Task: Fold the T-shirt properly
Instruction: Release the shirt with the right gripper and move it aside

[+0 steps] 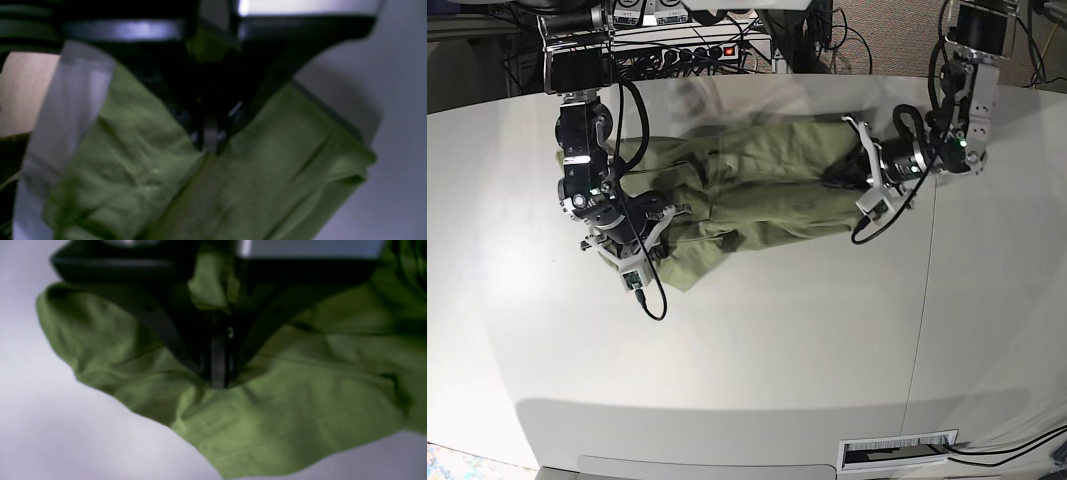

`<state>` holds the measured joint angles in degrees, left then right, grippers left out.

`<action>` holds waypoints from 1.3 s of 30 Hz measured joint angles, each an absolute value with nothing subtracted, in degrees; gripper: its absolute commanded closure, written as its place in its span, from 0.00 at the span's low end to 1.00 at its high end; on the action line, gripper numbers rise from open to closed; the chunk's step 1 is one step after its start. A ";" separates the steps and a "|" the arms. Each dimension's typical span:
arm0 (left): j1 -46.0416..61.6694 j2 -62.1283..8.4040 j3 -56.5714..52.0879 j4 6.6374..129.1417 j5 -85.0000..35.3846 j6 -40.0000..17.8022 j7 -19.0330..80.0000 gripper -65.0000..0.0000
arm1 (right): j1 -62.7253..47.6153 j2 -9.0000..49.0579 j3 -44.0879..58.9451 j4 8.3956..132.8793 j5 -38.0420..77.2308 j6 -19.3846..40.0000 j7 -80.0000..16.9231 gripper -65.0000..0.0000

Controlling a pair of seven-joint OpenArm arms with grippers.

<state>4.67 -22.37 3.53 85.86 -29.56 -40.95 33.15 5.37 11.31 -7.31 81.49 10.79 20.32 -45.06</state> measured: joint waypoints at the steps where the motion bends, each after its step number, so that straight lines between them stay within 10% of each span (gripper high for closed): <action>1: 4.29 -23.05 3.53 85.84 -29.56 -40.97 33.36 1.00 | 5.19 11.29 -7.31 82.39 10.92 20.45 -46.15 1.00; 10: 3.92 -27.03 3.49 85.86 -29.56 -40.80 33.08 1.00 | 2.61 11.62 -8.36 94.96 13.17 21.76 -62.76 1.00; 16: 3.90 -27.16 3.49 85.86 -29.56 -40.80 33.08 1.00 | 2.28 14.35 -8.38 96.88 18.76 21.87 -67.37 0.78; 39: 3.81 -27.16 3.46 86.02 -26.48 -39.92 31.55 1.00 | -17.19 15.66 15.20 118.34 26.30 22.48 -66.65 0.76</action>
